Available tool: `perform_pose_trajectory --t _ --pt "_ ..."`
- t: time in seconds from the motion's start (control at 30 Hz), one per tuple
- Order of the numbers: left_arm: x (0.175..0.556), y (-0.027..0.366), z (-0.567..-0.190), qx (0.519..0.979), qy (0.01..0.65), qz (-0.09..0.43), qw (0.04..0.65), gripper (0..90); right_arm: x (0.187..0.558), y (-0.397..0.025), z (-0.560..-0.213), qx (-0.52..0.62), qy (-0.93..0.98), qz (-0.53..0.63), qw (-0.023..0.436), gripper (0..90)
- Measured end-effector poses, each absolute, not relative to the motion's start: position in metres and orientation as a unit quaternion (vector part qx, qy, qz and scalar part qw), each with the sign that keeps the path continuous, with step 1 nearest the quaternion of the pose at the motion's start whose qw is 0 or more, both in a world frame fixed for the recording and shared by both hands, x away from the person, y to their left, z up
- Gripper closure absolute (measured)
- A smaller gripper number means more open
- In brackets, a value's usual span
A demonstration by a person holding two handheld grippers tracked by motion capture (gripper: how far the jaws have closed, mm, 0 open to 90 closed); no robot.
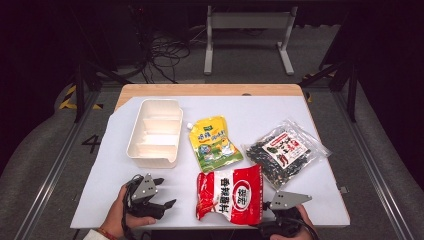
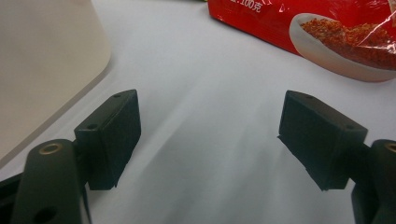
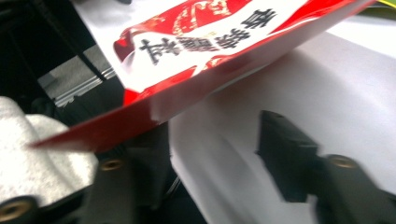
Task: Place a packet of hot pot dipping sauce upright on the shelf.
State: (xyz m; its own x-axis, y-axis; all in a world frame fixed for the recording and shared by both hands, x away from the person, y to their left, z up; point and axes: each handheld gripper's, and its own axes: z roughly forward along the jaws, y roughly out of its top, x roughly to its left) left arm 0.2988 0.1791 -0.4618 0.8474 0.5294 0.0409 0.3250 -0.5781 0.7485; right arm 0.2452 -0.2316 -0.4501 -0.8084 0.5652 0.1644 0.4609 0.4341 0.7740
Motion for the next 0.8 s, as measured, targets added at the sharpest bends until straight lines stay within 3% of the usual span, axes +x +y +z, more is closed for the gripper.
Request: perform_pose_trajectory --t 0.1,0.2,0.23,0.33,0.37,0.47,0.67,0.8 --pt "0.299 0.177 -0.462 0.881 0.237 0.129 0.389 21.6 0.25 -0.238 -0.448 0.326 0.832 0.441 0.081 65.3" --pt "0.3 0.176 -0.462 0.881 0.237 0.128 0.389 21.6 0.256 -0.243 -0.448 0.343 0.821 0.45 0.077 70.4" --pt "0.3 0.175 -0.462 0.882 0.235 0.127 0.388 21.6 0.258 -0.244 -0.448 0.345 0.822 0.448 0.067 68.6" --pt "0.299 0.175 -0.462 0.883 0.233 0.128 0.387 21.6 0.255 -0.242 -0.452 0.319 0.846 0.421 0.075 52.3" --pt "0.299 0.175 -0.462 0.883 0.233 0.128 0.387 21.5 0.255 -0.242 -0.452 0.319 0.846 0.421 0.075 52.3" --pt "0.298 0.176 -0.463 0.883 0.234 0.128 0.388 21.4 0.246 -0.239 -0.458 0.303 0.862 0.403 0.06 41.2" --pt "0.296 0.176 -0.462 0.882 0.231 0.127 0.389 21.3 0.231 -0.231 -0.454 0.268 0.864 0.422 0.064 26.2" --pt "0.297 0.175 -0.462 0.884 0.231 0.128 0.387 21.2 0.23 -0.224 -0.452 0.27 0.855 0.438 0.057 23.5"
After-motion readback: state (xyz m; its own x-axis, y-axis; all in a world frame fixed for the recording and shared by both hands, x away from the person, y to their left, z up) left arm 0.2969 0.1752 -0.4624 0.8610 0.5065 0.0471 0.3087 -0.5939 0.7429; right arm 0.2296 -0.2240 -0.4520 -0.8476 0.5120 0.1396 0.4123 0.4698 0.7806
